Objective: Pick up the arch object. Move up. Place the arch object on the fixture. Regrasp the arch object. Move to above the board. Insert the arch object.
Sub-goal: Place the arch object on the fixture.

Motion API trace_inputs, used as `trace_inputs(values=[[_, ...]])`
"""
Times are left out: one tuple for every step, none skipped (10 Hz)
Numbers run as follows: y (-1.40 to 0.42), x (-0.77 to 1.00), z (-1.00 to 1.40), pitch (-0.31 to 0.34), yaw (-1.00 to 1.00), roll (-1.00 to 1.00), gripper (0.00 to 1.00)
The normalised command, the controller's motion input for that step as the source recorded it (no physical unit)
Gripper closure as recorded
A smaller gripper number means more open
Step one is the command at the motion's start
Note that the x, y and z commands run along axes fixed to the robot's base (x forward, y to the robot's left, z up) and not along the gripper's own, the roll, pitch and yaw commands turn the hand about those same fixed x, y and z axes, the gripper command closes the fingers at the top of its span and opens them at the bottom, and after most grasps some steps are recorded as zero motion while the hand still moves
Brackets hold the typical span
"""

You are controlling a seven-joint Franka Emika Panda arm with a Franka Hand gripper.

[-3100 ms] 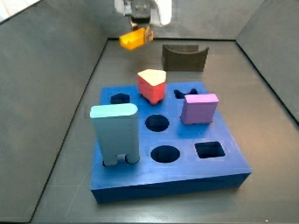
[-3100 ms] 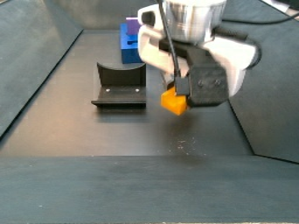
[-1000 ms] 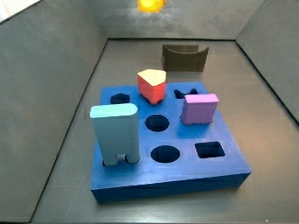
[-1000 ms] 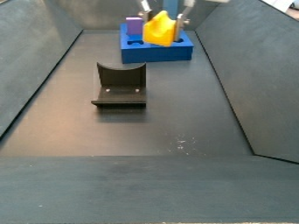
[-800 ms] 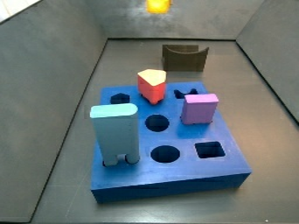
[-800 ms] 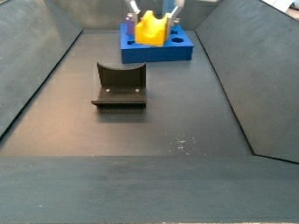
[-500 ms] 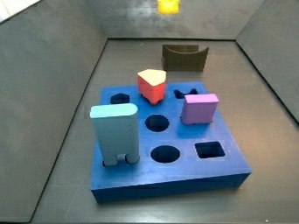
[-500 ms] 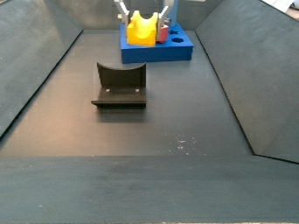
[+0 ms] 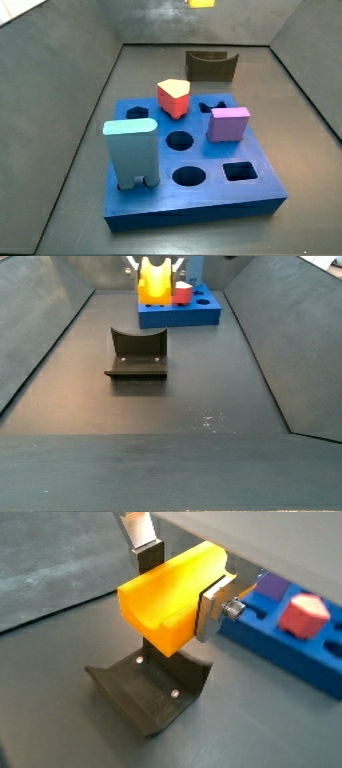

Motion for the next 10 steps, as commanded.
trace_inputs(values=[[0.05, 0.59, 0.00, 0.253, 0.01, -1.00, 1.00], [0.05, 0.56, 0.00, 0.259, -0.02, -1.00, 1.00], [0.05, 0.49, -0.01, 0.238, -0.07, -0.87, 1.00], [0.05, 0.43, -0.01, 0.208, -0.09, -0.72, 1.00], [0.05, 0.36, -0.01, 0.165, -0.11, -0.51, 1.00], [0.06, 0.31, -0.01, 0.139, -0.12, -0.35, 1.00], [0.04, 0.23, -0.01, 0.111, -0.12, -0.22, 1.00], [0.04, 0.19, -0.01, 0.098, -0.11, -0.20, 1.00], [0.08, 0.13, -1.00, 0.056, -0.12, -1.00, 1.00], [0.08, 0.13, -1.00, 0.041, -0.13, -1.00, 1.00]])
